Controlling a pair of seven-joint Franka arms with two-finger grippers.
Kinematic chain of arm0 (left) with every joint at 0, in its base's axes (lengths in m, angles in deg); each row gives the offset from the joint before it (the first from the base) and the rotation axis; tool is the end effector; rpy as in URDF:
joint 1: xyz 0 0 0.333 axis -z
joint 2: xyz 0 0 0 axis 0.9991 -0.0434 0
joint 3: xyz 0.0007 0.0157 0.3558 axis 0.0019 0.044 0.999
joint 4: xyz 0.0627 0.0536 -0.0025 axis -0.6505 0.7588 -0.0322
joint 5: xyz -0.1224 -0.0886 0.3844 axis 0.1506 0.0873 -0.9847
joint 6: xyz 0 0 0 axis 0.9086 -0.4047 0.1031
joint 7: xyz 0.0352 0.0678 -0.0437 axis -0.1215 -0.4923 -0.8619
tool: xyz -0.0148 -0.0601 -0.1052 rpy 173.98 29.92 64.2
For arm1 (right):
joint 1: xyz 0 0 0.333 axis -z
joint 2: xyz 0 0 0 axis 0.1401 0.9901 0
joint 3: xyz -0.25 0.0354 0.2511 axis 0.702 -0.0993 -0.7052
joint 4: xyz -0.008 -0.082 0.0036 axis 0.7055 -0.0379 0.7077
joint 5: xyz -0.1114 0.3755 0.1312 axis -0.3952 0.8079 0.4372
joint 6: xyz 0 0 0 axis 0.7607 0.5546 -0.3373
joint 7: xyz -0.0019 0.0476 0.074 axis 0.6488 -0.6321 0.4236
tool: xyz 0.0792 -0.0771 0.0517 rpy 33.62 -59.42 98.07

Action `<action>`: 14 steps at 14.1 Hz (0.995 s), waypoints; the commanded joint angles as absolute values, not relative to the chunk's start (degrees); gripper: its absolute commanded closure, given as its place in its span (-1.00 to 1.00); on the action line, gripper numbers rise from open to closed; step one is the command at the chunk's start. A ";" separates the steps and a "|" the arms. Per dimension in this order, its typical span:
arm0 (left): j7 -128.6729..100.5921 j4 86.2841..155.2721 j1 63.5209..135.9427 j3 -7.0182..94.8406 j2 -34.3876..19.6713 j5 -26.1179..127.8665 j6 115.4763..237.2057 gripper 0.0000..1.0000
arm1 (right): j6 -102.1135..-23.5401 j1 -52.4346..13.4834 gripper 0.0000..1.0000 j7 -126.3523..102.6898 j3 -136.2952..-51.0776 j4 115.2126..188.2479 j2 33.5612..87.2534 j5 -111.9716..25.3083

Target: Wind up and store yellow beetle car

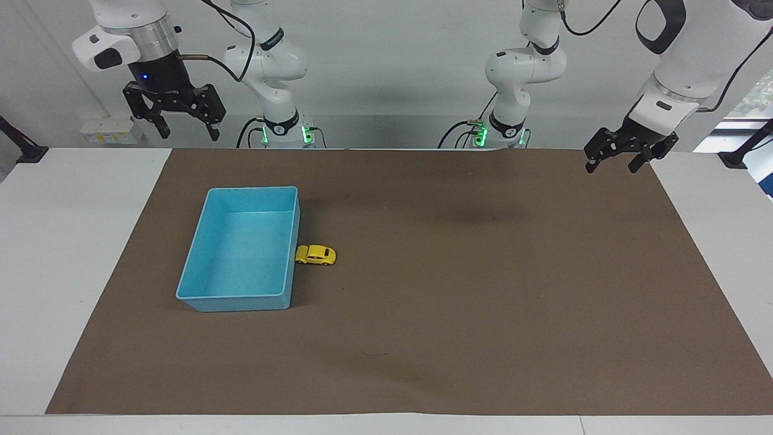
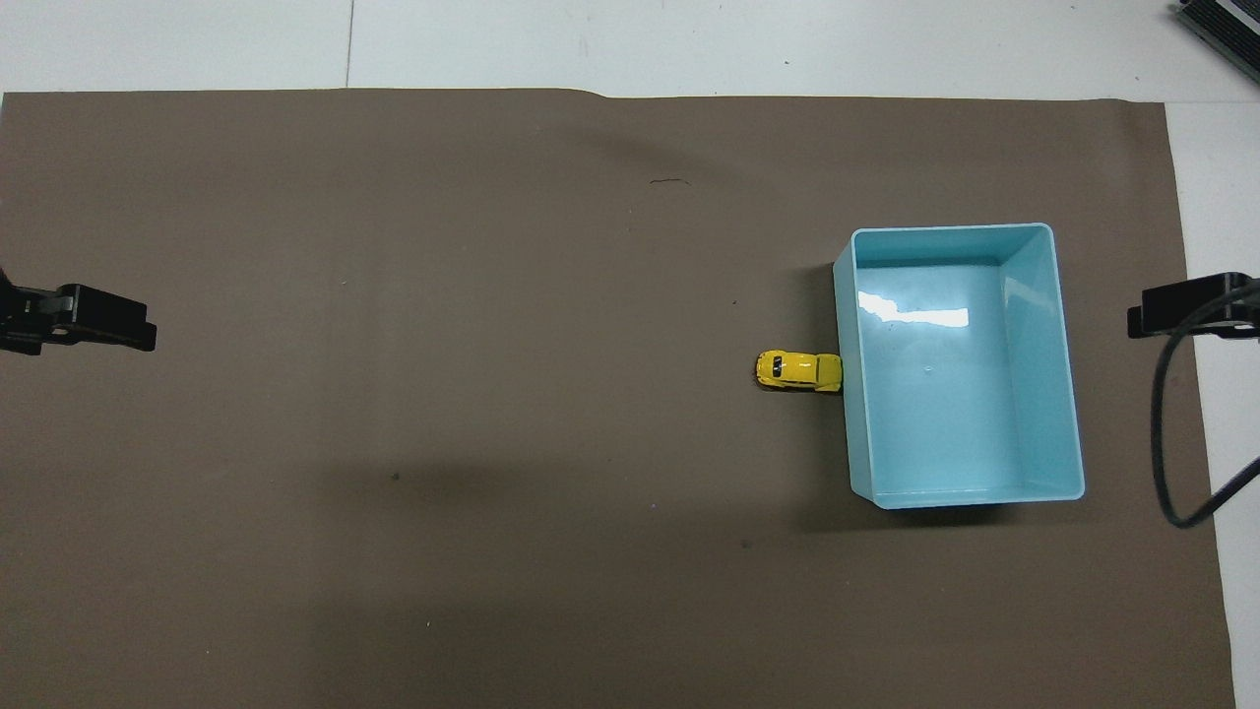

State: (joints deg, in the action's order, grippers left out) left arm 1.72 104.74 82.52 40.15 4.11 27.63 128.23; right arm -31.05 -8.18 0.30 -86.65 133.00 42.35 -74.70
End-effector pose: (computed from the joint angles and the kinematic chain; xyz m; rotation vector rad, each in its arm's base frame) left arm 0.5641 -0.0229 0.6384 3.1098 -0.0562 -0.0387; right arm 0.5495 0.0012 0.7146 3.1272 -0.1048 0.0967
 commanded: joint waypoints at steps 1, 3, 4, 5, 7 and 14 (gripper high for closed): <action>2.28 106.50 81.80 39.73 5.95 28.37 128.40 -1.00 | -30.04 -8.05 -1.00 -3.63 -87.27 133.58 41.37 -74.98; 1.84 105.89 82.24 39.82 5.60 28.37 128.05 -1.00 | -30.13 -8.05 -1.00 -11.79 -87.19 133.94 41.20 -73.75; 1.84 105.89 82.33 39.82 5.60 28.37 127.87 -1.00 | -30.04 -8.14 -1.00 -14.44 -87.28 134.02 41.20 -73.57; 1.84 105.89 82.33 39.82 5.60 28.37 127.87 -1.00 | -29.87 -8.23 -1.00 -16.64 -87.45 134.11 41.11 -73.31; 1.84 105.89 81.89 39.82 5.60 28.37 127.87 -1.00 | -30.22 -8.66 -1.00 -25.58 -87.80 134.72 40.50 -72.52; 1.84 105.89 81.80 39.82 5.60 28.37 127.87 -1.00 | -30.31 -10.16 -1.00 -48.21 -88.24 134.99 40.41 -72.43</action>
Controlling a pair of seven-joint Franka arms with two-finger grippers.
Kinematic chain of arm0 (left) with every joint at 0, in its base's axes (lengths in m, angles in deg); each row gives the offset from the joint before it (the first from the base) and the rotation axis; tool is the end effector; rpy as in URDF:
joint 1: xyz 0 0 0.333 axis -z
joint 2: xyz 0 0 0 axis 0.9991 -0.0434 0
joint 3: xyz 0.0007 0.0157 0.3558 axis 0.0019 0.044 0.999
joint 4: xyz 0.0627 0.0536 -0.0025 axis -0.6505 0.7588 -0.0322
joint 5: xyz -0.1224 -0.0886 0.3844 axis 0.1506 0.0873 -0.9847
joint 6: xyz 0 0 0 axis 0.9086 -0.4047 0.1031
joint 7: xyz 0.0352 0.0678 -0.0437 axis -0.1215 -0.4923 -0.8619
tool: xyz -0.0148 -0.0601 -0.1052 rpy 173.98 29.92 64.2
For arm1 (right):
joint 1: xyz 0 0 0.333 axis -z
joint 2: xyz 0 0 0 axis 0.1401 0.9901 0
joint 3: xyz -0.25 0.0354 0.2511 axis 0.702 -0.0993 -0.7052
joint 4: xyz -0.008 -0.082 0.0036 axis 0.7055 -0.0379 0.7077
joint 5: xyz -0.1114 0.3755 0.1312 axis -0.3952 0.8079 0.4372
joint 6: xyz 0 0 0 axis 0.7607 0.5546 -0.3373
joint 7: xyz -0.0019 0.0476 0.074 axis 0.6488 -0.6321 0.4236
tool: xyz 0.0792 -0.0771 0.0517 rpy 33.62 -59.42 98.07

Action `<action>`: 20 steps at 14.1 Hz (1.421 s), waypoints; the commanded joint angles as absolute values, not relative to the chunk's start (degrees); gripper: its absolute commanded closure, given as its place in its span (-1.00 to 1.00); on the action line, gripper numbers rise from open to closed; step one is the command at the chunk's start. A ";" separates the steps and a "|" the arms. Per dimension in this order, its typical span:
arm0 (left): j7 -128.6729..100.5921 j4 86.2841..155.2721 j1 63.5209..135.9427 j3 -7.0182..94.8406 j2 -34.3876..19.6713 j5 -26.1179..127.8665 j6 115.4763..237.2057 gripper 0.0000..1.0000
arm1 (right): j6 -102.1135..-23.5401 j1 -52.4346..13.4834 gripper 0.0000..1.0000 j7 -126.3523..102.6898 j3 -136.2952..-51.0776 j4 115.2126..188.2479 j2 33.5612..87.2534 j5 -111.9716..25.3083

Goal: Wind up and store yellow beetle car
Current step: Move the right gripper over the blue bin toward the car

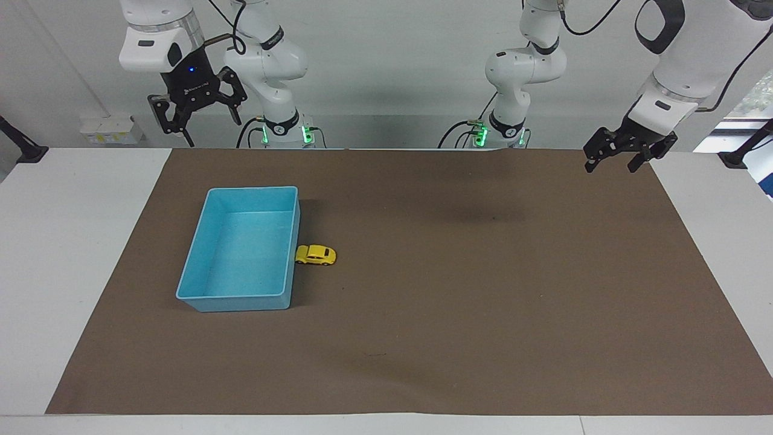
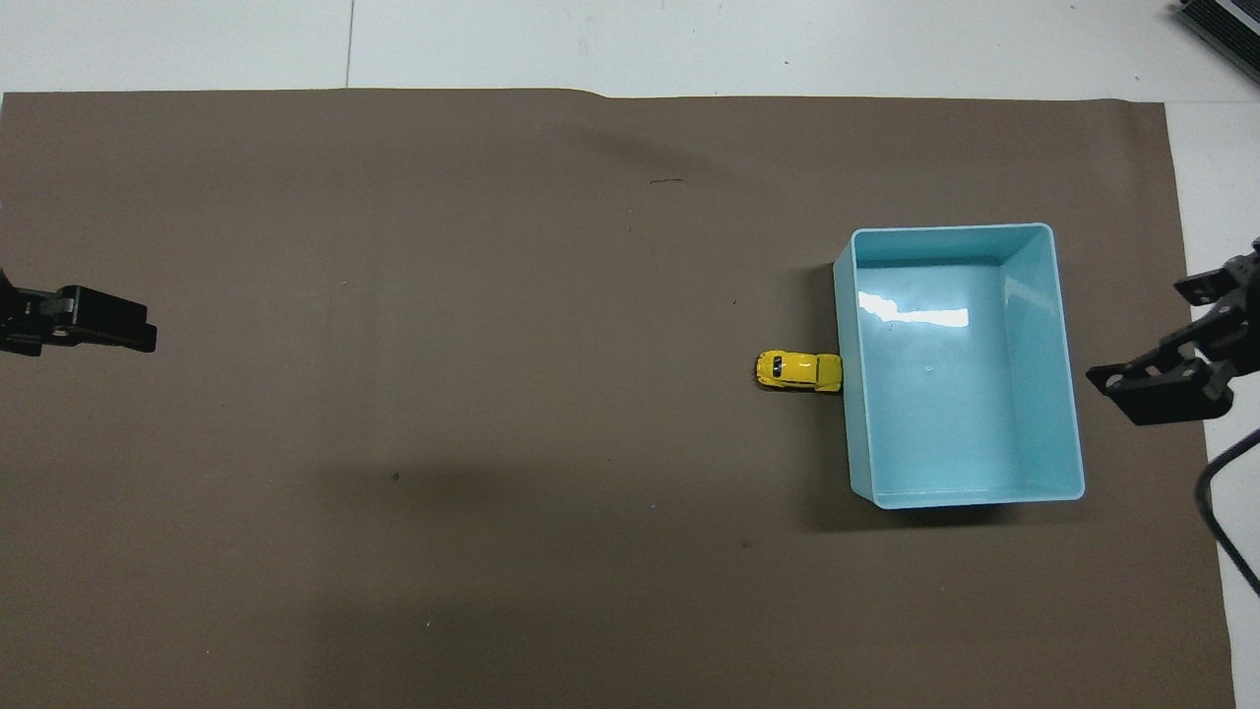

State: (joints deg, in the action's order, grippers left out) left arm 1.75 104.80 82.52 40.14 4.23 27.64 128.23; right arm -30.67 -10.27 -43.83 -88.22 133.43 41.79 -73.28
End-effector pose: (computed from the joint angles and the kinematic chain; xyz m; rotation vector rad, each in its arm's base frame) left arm 0.5634 -0.0231 0.6391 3.1099 -0.0573 -0.0371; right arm 0.5437 0.0398 0.7157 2.9026 1.1759 0.0894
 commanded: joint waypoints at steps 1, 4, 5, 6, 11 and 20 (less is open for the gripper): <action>1.84 105.89 81.72 39.82 5.60 28.37 127.87 -1.00 | -30.13 -10.16 -1.00 -48.83 -89.11 134.99 40.41 -72.43; 1.75 105.89 81.63 39.82 5.60 28.37 127.87 -1.00 | -30.39 -10.16 -1.00 -49.01 -90.44 135.52 40.41 -72.25; 1.75 105.89 81.71 39.82 5.60 28.37 127.87 -1.00 | -30.48 -10.16 -1.00 -49.01 -91.14 135.78 40.41 -72.25; 1.75 105.89 81.71 39.82 5.60 28.37 127.87 -1.00 | -30.66 -10.16 -1.00 -48.92 -91.58 135.95 40.41 -72.25; 1.75 105.89 81.63 39.82 5.60 28.37 127.87 -1.00 | -31.27 -10.16 -1.00 -49.10 -91.93 136.65 40.93 -69.89; 1.84 105.89 81.71 39.82 5.60 28.37 127.87 -1.00 | -35.05 -13.31 -1.00 -58.49 -94.31 139.73 42.69 -70.14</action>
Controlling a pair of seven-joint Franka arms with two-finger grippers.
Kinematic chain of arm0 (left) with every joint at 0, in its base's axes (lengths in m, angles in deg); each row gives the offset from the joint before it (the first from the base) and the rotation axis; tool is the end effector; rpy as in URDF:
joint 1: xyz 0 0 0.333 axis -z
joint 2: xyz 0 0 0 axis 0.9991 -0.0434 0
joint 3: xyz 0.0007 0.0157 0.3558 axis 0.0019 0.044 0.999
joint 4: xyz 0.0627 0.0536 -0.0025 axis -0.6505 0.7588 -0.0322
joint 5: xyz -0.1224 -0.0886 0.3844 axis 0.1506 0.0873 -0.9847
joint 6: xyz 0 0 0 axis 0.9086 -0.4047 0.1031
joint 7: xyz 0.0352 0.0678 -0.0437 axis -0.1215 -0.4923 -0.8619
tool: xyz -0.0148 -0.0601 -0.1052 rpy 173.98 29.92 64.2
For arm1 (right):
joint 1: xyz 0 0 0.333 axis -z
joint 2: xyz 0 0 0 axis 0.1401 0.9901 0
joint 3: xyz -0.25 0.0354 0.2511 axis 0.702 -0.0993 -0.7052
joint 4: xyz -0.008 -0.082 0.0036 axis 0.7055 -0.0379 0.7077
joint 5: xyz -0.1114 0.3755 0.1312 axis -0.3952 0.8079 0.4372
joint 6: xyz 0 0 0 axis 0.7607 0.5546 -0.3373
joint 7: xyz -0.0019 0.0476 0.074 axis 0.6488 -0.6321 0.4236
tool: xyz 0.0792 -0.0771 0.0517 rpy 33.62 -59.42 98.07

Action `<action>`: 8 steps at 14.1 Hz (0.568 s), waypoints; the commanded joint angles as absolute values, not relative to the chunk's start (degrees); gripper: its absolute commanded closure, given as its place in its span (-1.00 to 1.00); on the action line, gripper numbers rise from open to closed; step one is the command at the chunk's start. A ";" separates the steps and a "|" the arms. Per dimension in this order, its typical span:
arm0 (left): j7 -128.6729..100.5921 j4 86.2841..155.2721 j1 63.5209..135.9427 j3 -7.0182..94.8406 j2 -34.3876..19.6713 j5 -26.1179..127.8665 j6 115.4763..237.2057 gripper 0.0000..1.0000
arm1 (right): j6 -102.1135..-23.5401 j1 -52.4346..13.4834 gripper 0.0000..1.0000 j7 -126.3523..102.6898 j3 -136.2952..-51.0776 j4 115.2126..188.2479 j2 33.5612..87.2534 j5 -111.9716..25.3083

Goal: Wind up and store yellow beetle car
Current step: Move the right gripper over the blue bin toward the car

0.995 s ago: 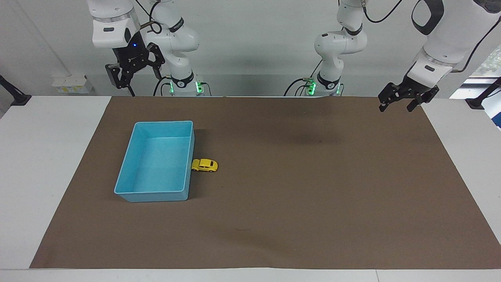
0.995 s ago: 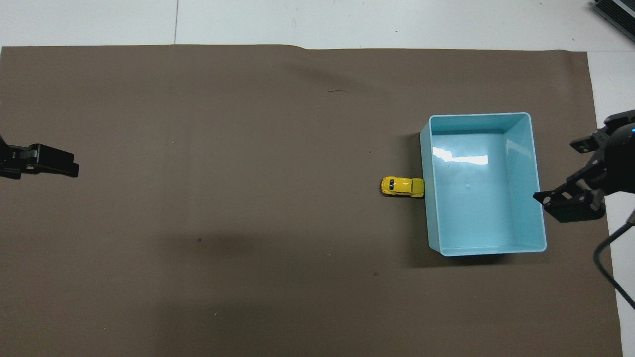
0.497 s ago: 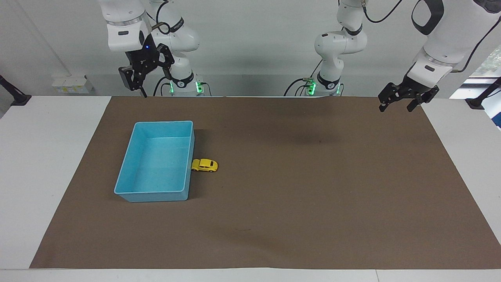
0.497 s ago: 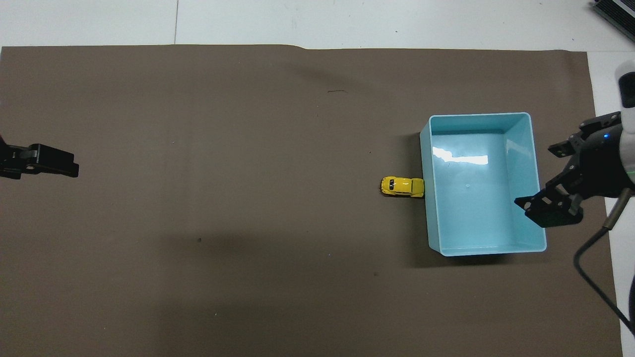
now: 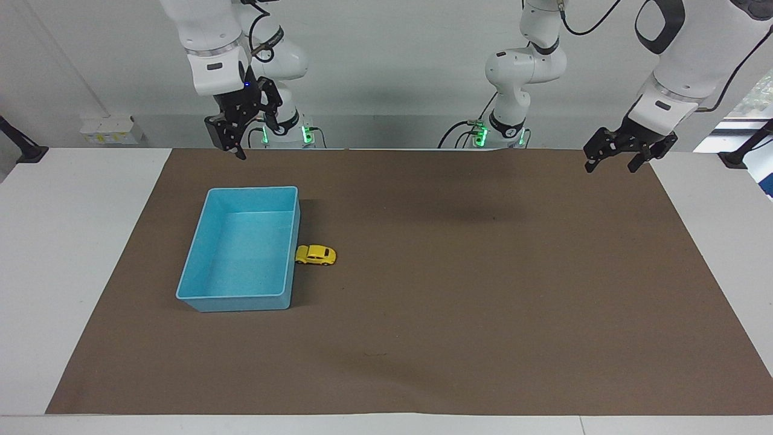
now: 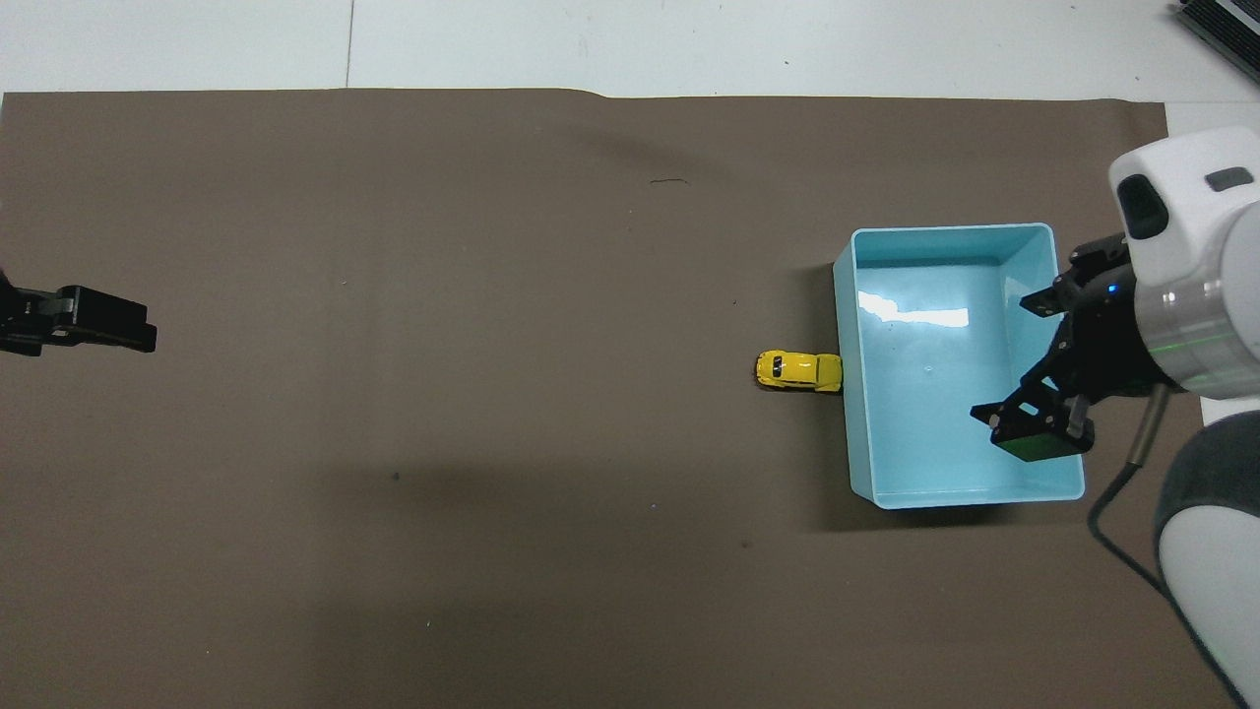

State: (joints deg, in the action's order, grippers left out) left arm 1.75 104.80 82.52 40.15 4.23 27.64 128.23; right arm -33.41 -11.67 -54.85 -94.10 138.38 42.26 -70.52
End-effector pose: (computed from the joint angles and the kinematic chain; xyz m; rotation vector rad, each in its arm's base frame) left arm 0.5634 -0.0230 0.6391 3.1099 -0.0571 -0.0371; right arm 0.5415 0.1175 0.6734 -2.6463 -1.6049 -0.0421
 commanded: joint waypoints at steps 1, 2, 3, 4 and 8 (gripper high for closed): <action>1.76 105.89 81.63 39.82 5.60 28.37 127.87 -1.00 | -35.14 -14.19 -1.00 -58.33 -94.31 140.43 42.87 -70.23; 1.75 105.89 81.71 39.82 5.60 28.37 127.87 -1.00 | -35.92 -15.33 -1.00 -58.76 -94.31 140.96 43.91 -70.66; 1.75 105.89 81.71 39.82 5.60 28.37 127.87 -1.00 | -37.06 -16.04 -1.00 -59.98 -94.31 141.40 45.05 -71.19; 1.75 105.89 81.71 39.82 5.60 28.37 127.87 -1.00 | -38.12 -17.27 -1.00 -61.47 -94.31 141.84 46.37 -71.63; 1.84 105.89 81.71 39.82 5.60 28.37 127.87 -1.00 | -44.62 -17.98 -1.00 -65.17 -94.31 146.75 48.23 -72.43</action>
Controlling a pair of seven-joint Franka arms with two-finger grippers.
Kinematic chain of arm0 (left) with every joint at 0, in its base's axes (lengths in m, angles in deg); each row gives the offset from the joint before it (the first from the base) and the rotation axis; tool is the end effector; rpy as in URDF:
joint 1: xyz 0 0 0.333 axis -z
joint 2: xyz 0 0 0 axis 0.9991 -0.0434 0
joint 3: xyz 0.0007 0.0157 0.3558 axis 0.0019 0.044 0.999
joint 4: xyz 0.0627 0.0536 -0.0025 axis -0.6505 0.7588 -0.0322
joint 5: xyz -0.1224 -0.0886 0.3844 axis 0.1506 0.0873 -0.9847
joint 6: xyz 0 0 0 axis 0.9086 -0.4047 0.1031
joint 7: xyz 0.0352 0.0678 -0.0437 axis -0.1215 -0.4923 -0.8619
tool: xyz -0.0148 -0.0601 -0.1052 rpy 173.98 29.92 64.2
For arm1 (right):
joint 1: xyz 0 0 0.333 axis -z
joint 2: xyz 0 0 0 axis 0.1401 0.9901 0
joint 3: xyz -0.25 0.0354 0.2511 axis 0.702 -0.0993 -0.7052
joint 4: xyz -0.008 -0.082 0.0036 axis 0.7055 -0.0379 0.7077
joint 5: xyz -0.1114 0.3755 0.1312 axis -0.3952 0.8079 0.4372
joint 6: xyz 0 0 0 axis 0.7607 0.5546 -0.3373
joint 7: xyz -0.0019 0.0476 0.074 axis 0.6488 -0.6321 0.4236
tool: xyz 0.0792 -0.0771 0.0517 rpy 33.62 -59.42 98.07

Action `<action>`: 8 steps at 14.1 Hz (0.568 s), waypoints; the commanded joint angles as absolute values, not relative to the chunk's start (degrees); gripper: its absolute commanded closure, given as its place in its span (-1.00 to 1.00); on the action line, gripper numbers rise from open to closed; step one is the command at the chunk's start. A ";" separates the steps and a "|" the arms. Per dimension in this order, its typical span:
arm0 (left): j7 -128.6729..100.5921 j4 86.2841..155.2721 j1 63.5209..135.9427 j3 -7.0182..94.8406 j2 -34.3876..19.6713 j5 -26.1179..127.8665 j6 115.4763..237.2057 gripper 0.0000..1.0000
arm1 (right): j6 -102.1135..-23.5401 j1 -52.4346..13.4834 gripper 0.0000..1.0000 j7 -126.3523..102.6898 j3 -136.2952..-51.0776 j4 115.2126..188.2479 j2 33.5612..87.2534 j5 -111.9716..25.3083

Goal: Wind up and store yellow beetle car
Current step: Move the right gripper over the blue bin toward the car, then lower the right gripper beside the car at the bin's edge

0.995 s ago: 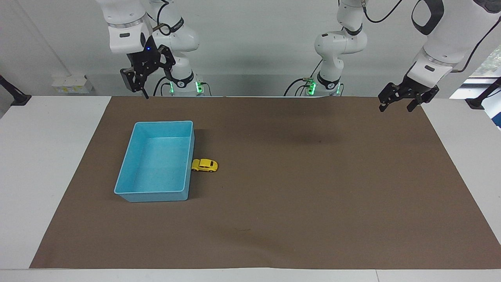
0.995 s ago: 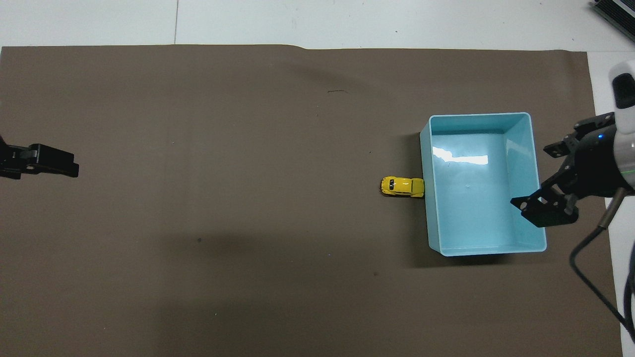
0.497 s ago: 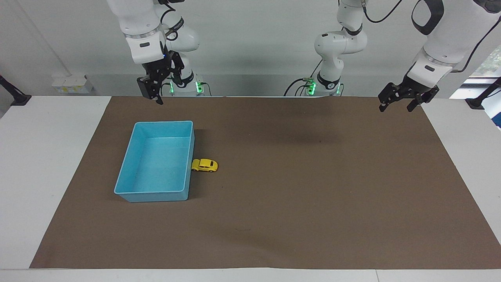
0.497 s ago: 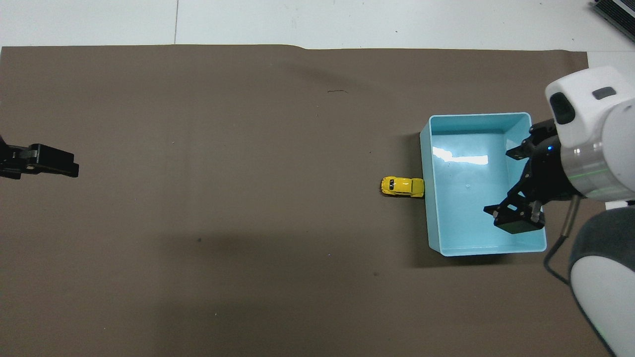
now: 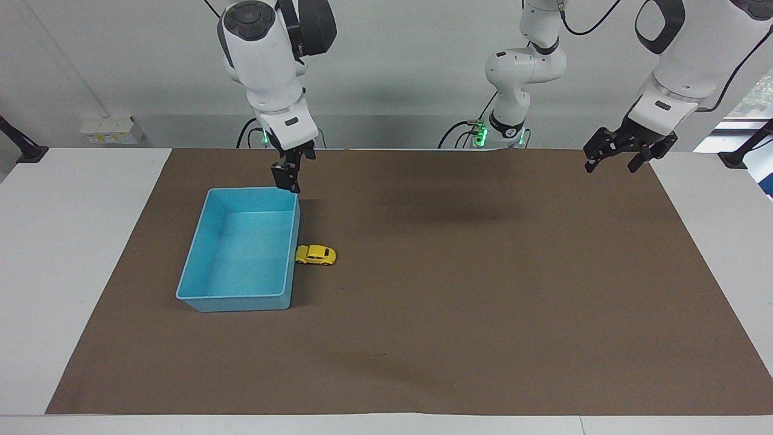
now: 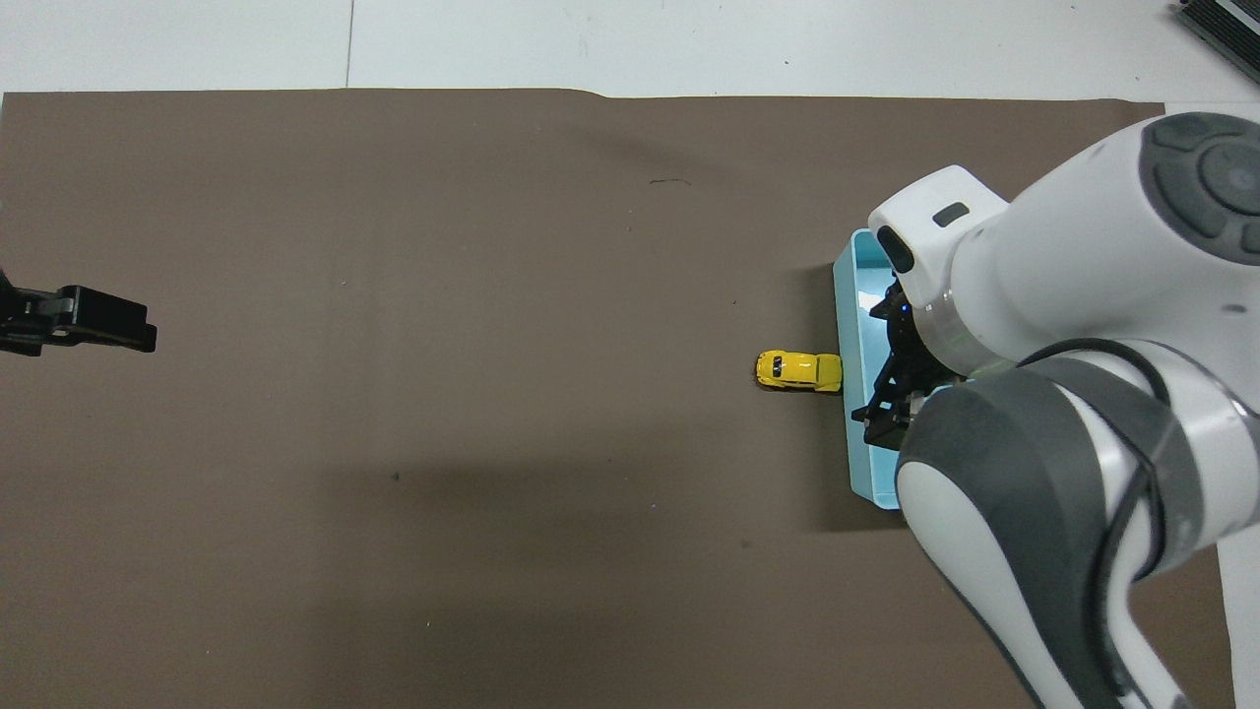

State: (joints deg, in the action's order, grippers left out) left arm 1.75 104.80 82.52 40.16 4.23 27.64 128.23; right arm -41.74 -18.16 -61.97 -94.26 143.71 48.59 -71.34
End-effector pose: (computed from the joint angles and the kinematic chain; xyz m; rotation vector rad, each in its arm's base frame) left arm 0.5634 -0.0229 0.6391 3.1099 -0.0568 -0.0371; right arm 0.5684 0.1866 0.5767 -2.4272 -1.8883 0.0403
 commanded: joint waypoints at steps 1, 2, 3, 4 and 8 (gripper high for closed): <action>1.84 105.89 81.71 39.82 5.60 28.37 127.87 -1.00 | -45.76 -17.90 -1.00 -66.49 -94.31 147.55 48.75 -72.43; 1.76 105.89 81.71 39.82 5.60 28.37 127.87 -1.00 | -46.47 -17.89 -1.00 -67.11 -94.31 147.99 49.37 -72.78; 1.84 105.89 81.71 39.82 5.60 28.37 127.87 -1.00 | -47.44 -17.89 -1.00 -67.29 -94.31 148.35 50.07 -73.65; 1.76 105.89 81.63 39.82 5.60 28.37 127.87 -1.00 | -48.49 -17.89 -1.00 -67.29 -94.31 149.13 50.60 -74.09; 1.84 105.89 81.63 39.82 5.60 28.37 127.87 -1.00 | -52.36 -17.72 -1.00 -67.29 -94.31 151.43 50.86 -74.18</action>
